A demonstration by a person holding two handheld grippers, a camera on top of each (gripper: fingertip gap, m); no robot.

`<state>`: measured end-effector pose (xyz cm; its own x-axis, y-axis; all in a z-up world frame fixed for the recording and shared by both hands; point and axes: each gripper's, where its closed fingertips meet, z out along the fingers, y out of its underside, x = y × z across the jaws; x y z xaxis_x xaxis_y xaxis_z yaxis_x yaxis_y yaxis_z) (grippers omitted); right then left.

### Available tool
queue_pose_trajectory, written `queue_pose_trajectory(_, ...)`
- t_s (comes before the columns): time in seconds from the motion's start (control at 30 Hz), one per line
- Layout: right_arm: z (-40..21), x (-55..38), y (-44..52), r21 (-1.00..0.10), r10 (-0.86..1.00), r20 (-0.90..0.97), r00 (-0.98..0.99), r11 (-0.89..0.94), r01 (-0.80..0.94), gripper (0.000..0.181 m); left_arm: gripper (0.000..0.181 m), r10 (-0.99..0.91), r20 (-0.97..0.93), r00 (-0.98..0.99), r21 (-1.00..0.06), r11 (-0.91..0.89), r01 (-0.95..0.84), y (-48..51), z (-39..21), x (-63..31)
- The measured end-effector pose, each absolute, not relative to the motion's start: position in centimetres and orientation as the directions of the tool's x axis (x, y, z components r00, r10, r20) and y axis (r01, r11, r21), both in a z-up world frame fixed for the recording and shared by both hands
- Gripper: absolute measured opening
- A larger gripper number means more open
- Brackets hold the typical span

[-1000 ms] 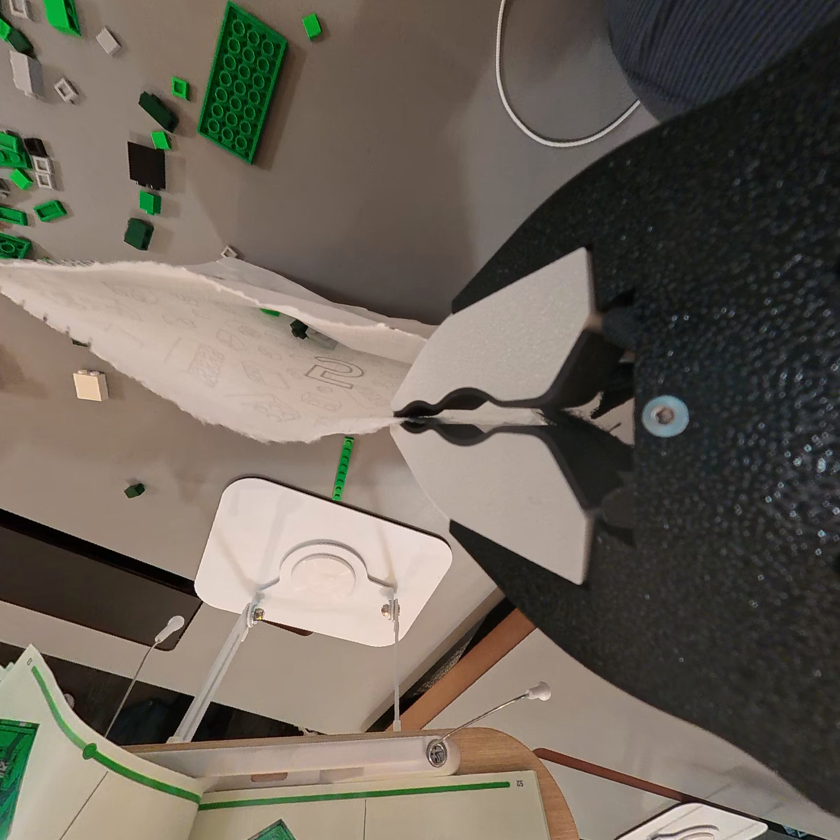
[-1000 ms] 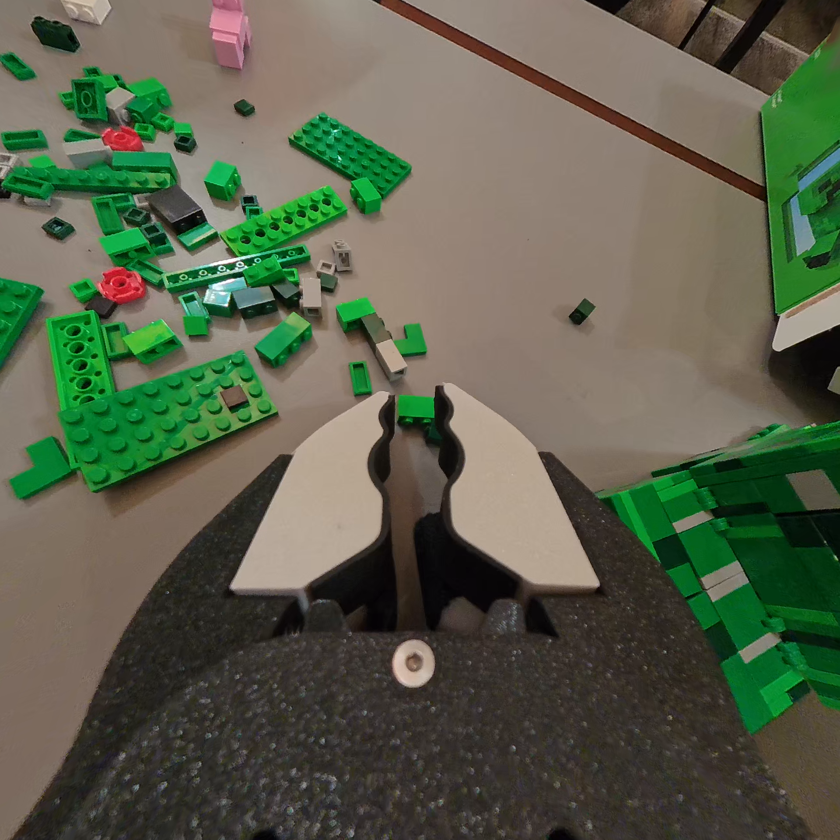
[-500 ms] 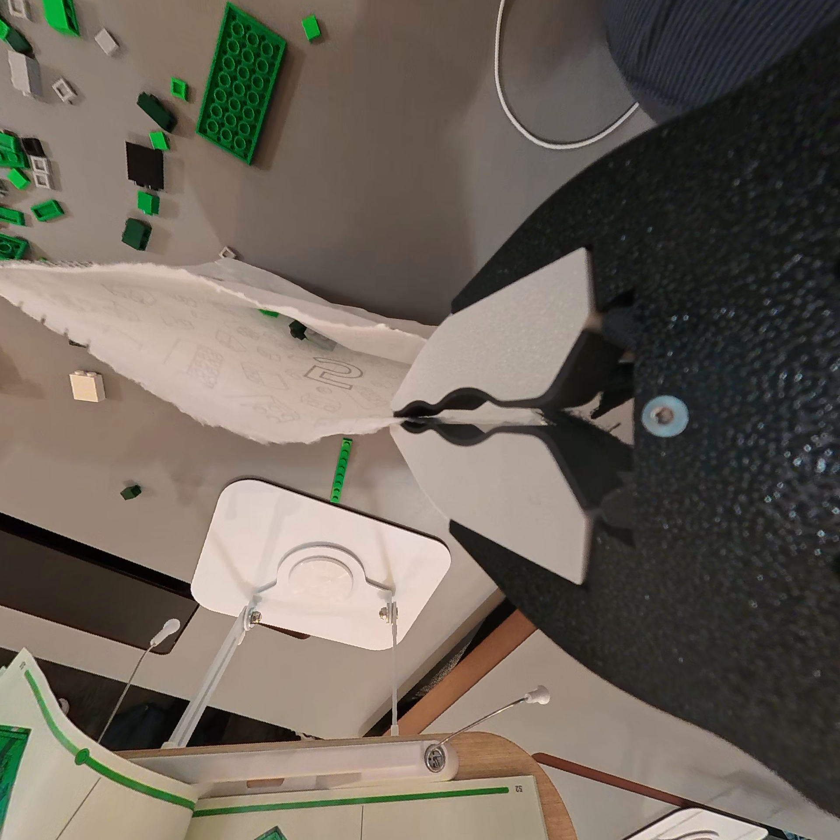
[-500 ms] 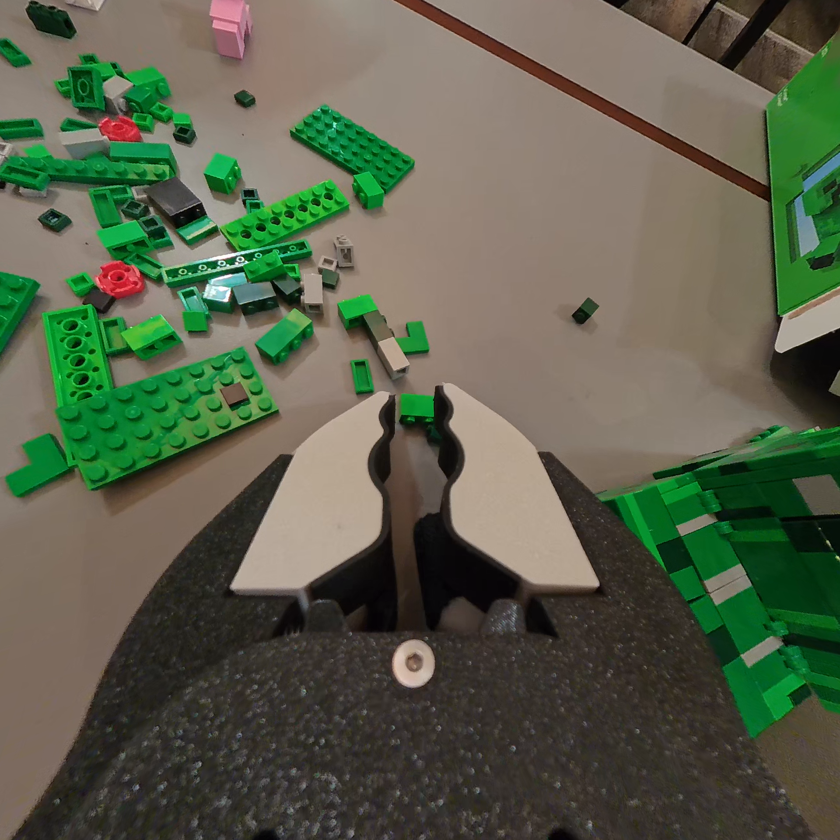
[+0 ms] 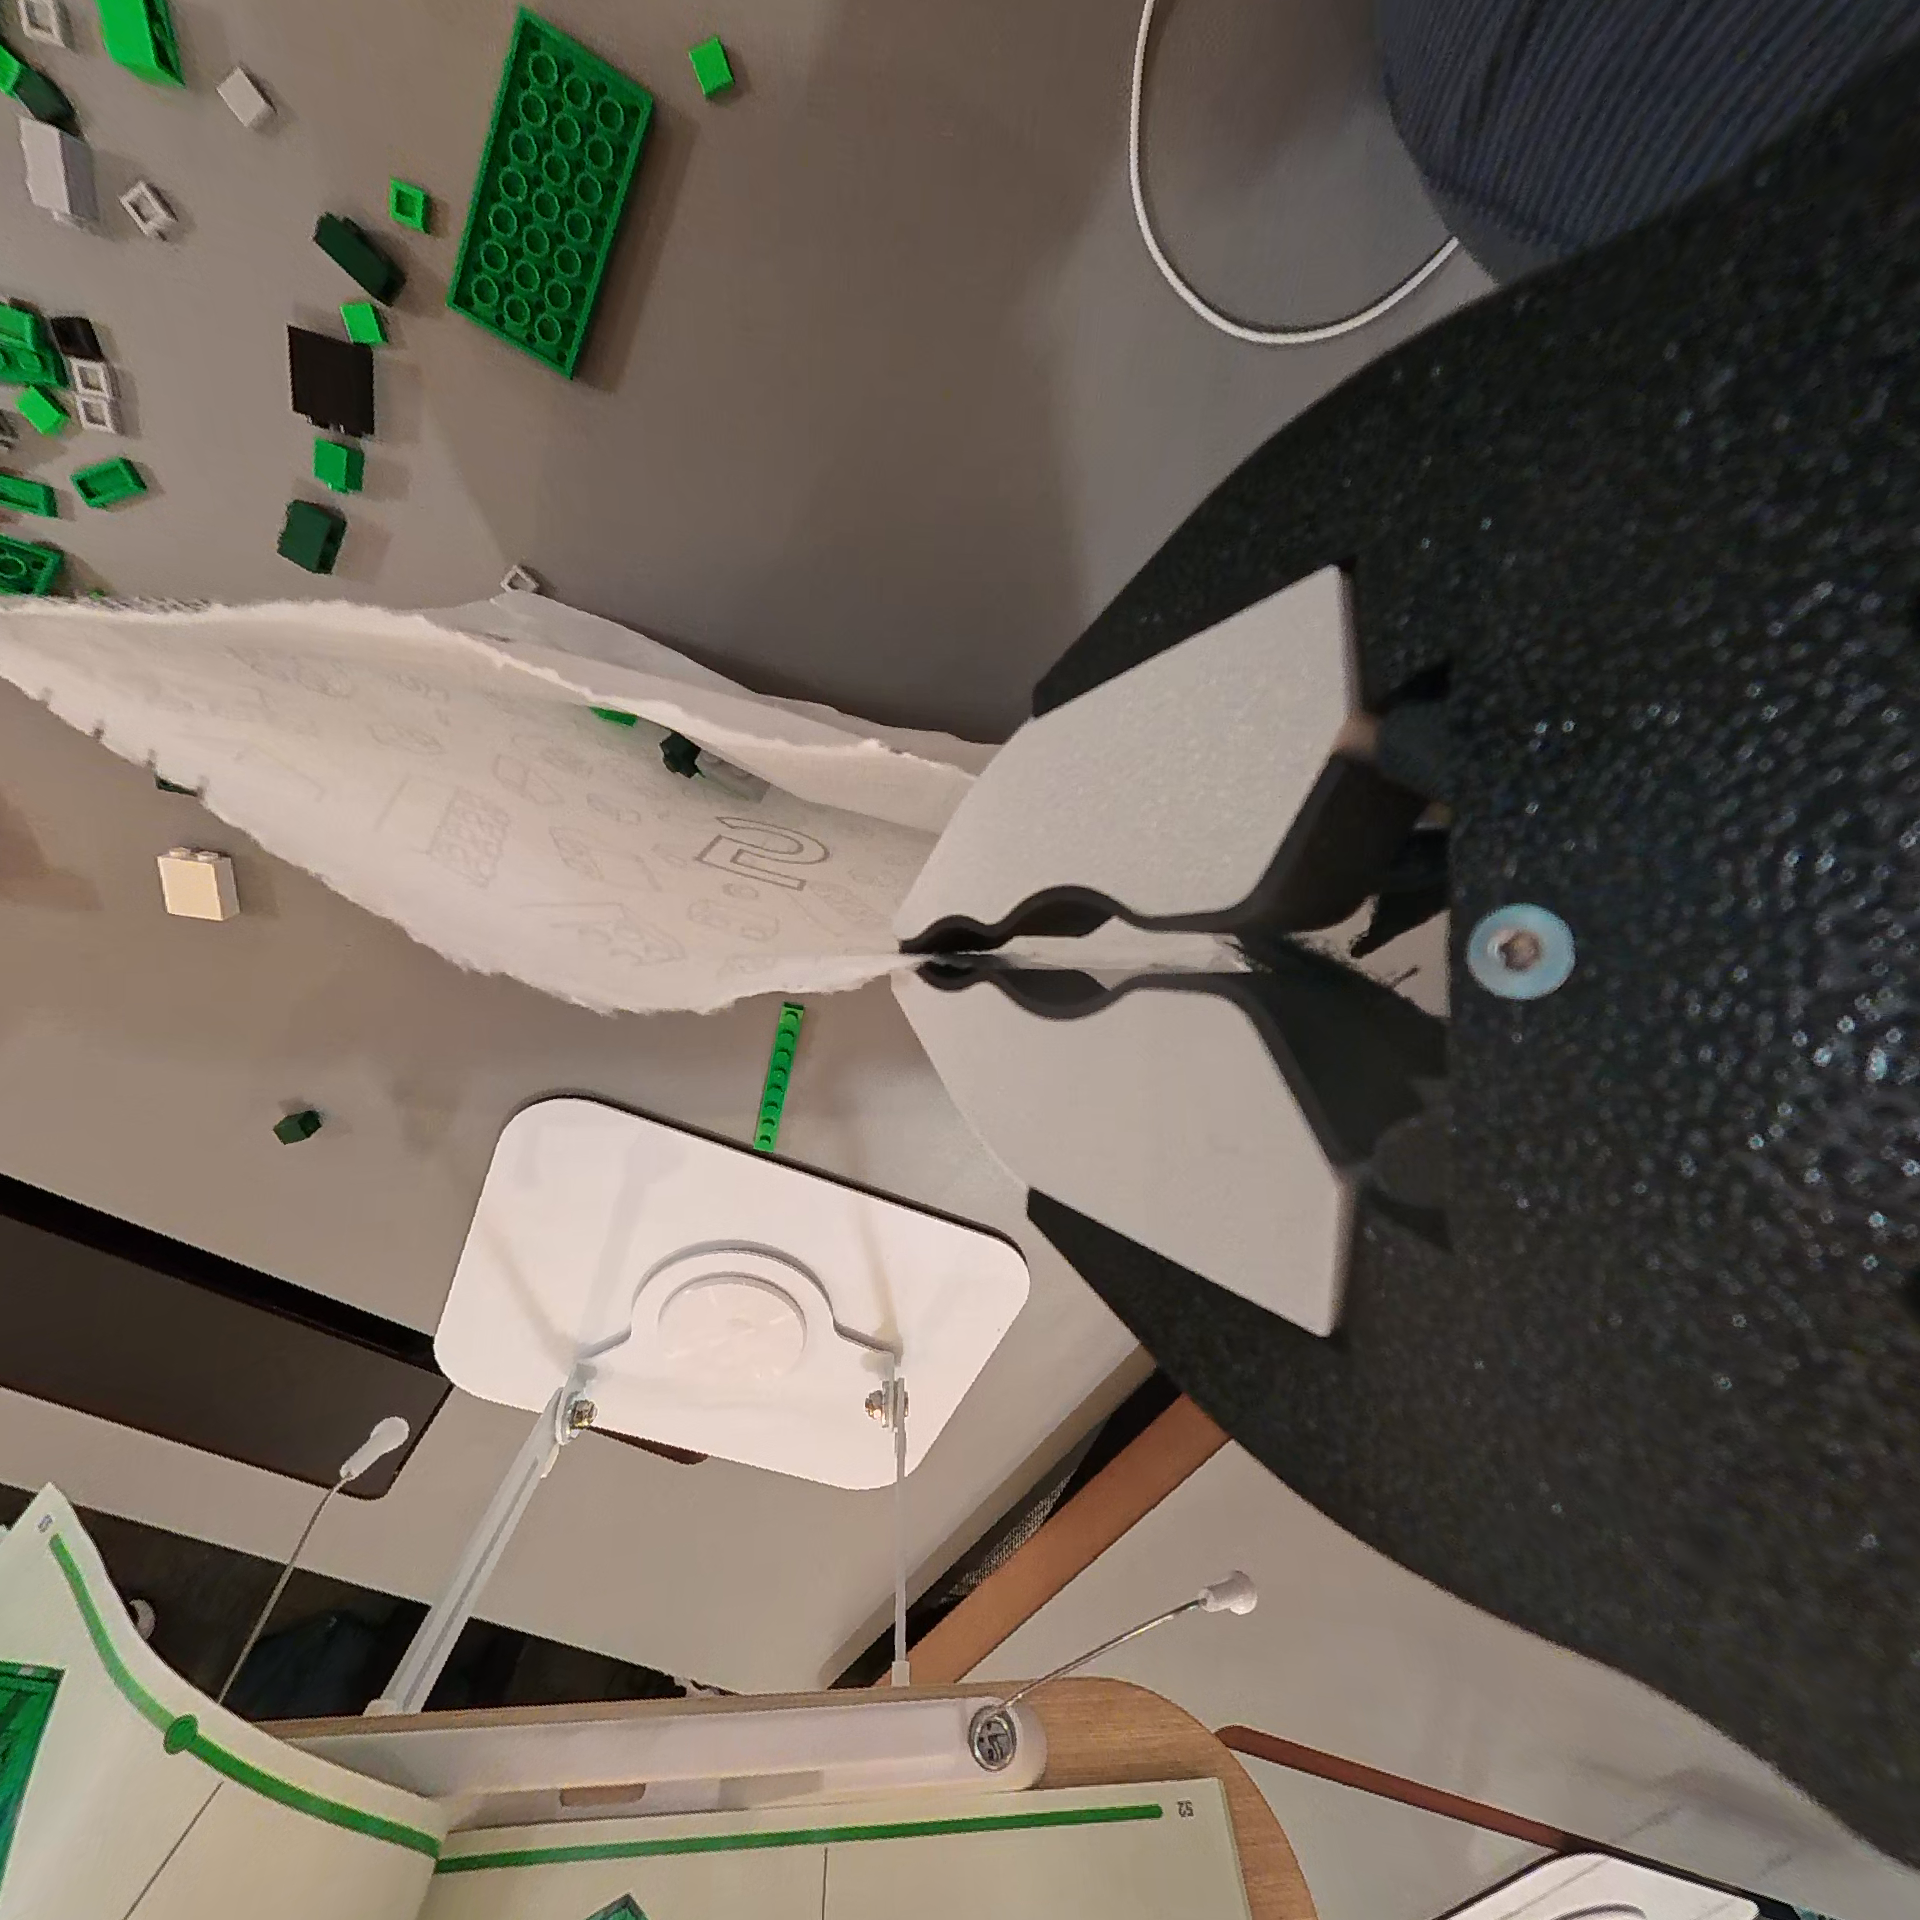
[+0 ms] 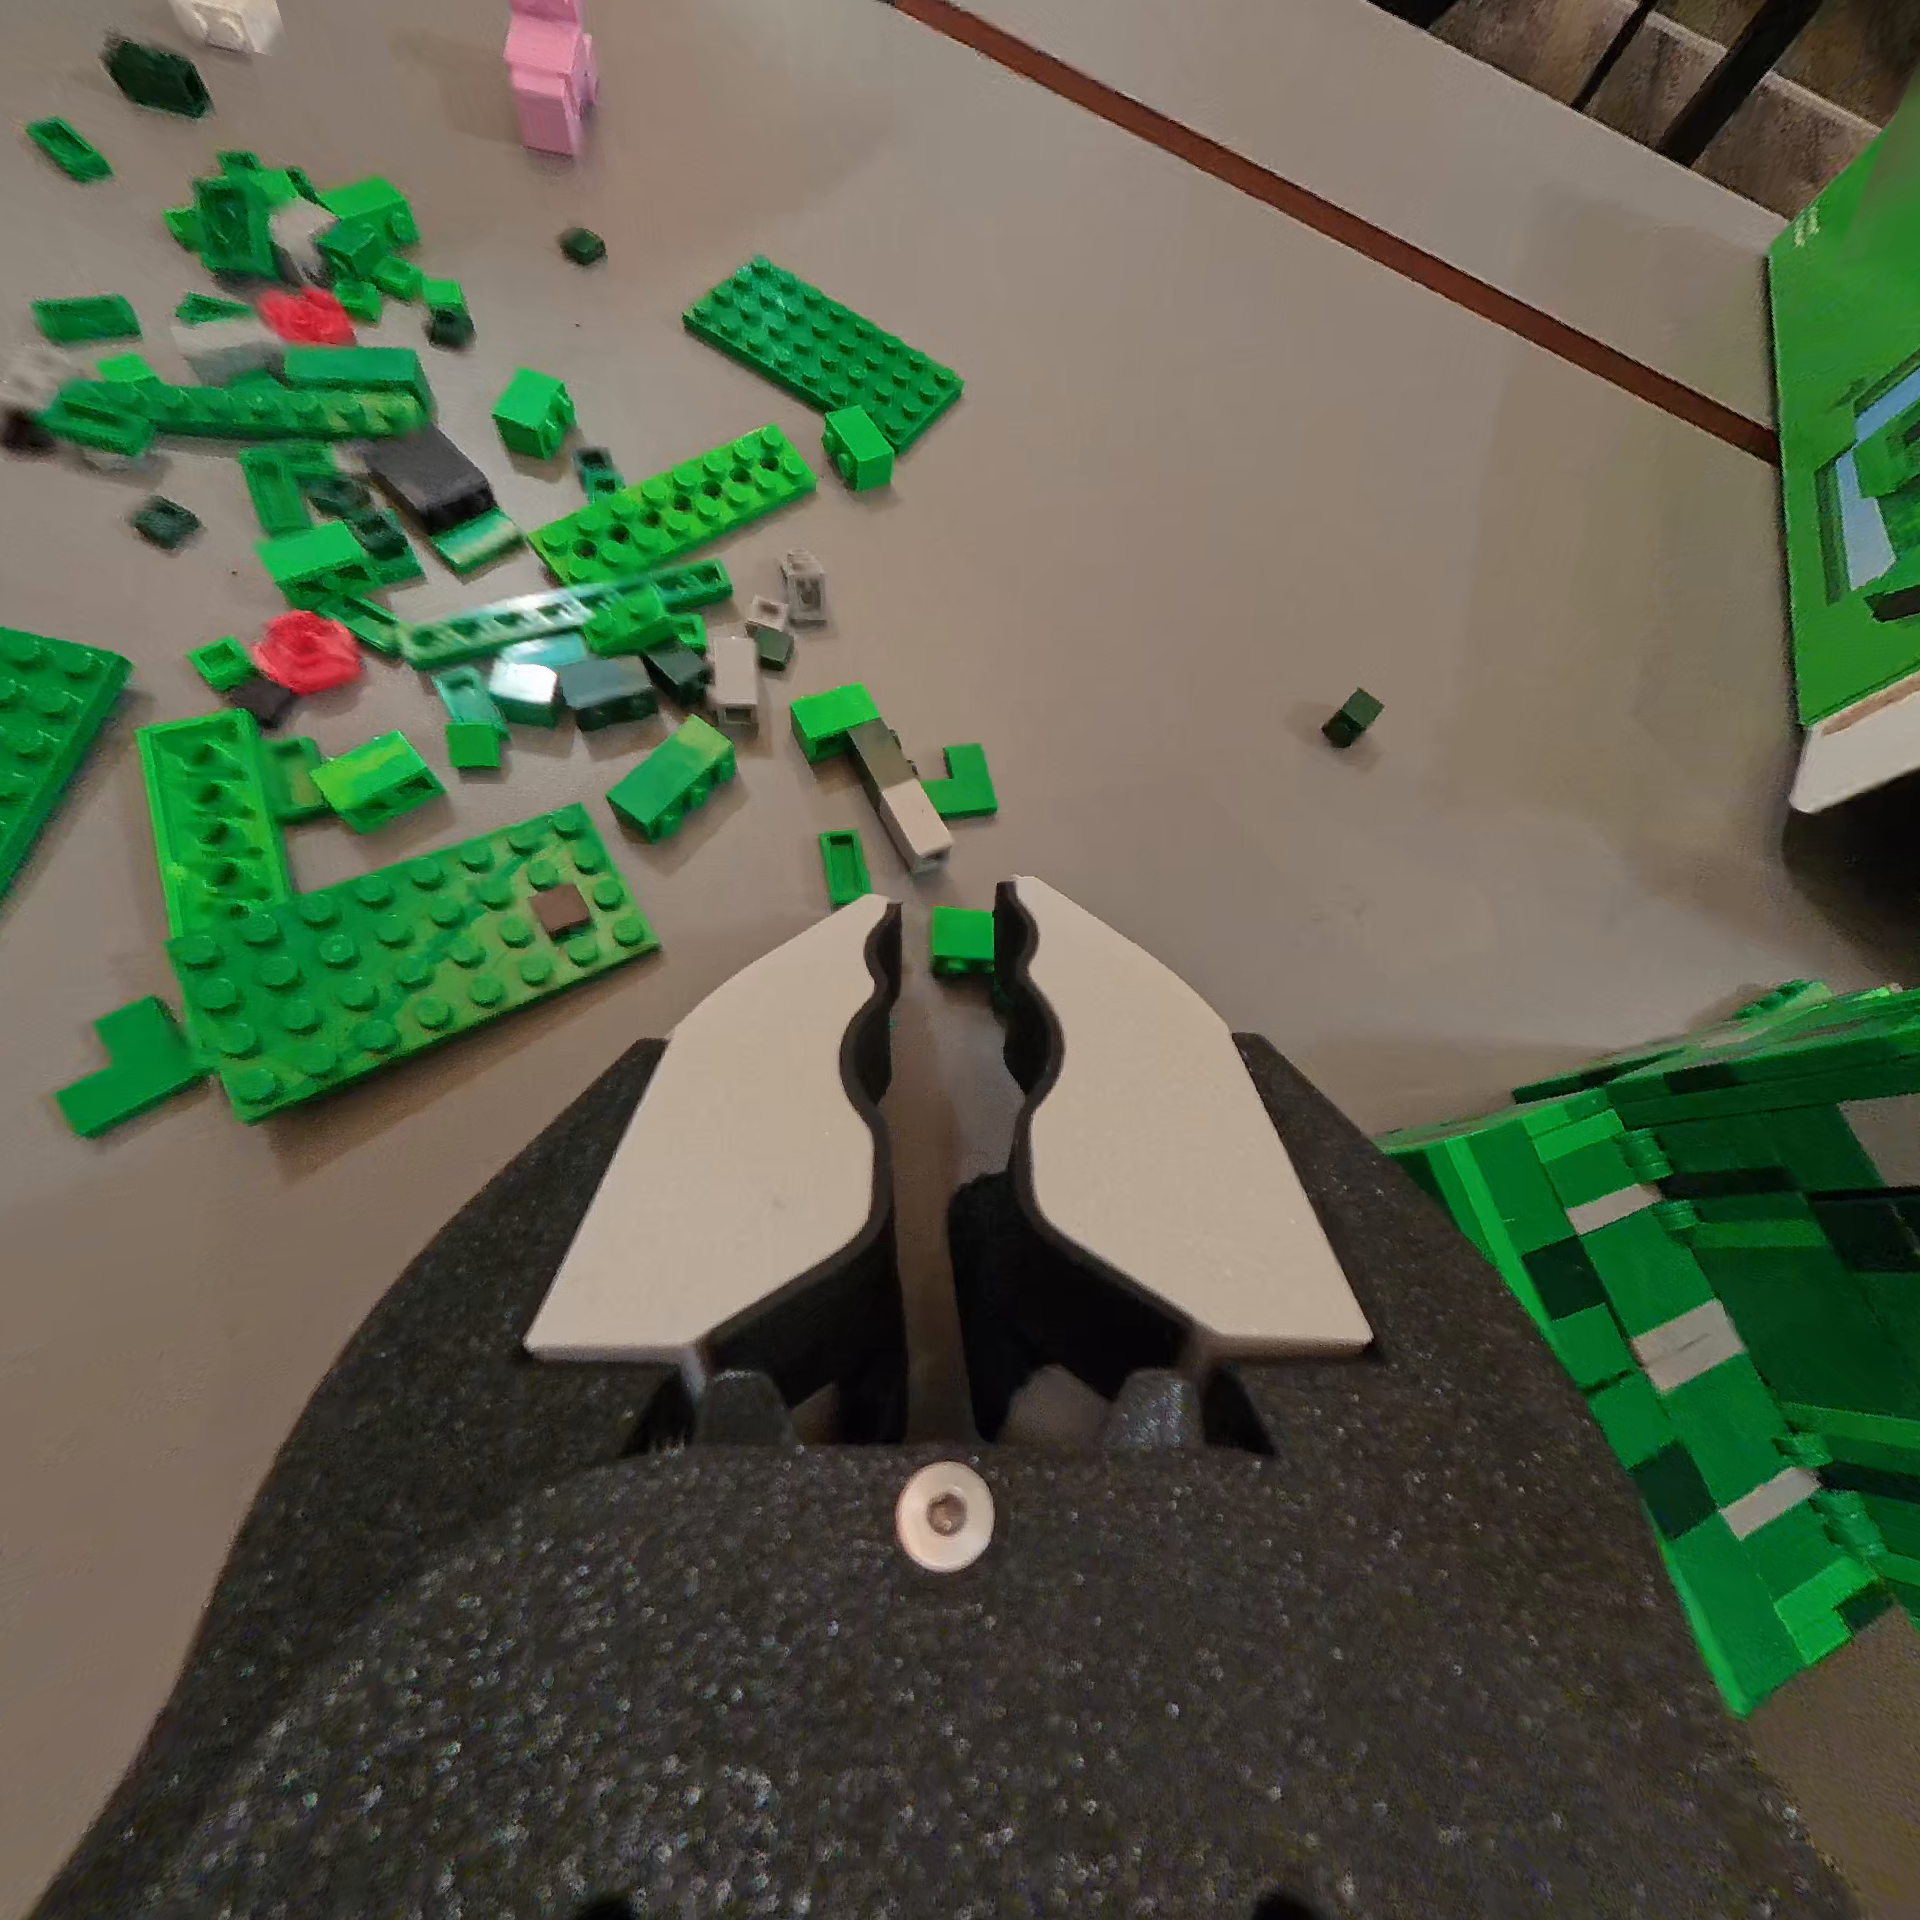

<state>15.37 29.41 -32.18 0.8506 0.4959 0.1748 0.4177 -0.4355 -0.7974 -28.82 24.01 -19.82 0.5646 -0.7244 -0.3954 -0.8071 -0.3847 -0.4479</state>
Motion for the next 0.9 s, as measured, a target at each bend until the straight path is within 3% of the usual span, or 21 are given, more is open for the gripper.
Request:
queue_pose_trajectory(0.1,-30.6,12.3,28.9,-0.836,0.533,0.005,0.846,-0.462,0.296,0.022,0.0,-0.727,-0.391,0.564,-0.451,-0.383,-0.806,23.9,-19.8,-28.8)
queue_pose_trajectory(0.2,-28.6,7.4,29.3,-0.857,0.609,-0.045,0.792,-0.431,0.283,0.023,0.0,-0.727,-0.39,0.565,-0.45,-0.384,-0.806,23.8,-19.8,-28.7)
queue_pose_trajectory(0.4,-30.0,-0.1,31.3,-0.735,0.744,-0.007,0.669,-0.457,0.501,0.031,0.0,-0.741,-0.388,0.549,-0.451,-0.367,-0.814,23.7,-19.8,-28.2)
queue_pose_trajectory(0.63,-31.9,-1.7,33.5,-0.642,0.716,-0.128,0.686,-0.587,0.493,0.033,0.0,-0.754,-0.392,0.527,-0.467,-0.33,-0.82,23.4,-19.3,-27.5)
queue_pose_trajectory(0.83,-33.4,-1.6,33.5,-0.554,0.713,-0.093,0.695,-0.617,0.559,0.038,0.0,-0.764,-0.382,0.519,-0.476,-0.319,-0.82,23.3,-19.3,-27.2)
queue_pose_trajectory(0.9,-33.4,-1.7,33.5,-0.545,0.712,-0.097,0.695,-0.623,0.562,0.027,0.0,-0.766,-0.38,0.519,-0.479,-0.317,-0.818,23.3,-19.3,-27.2)
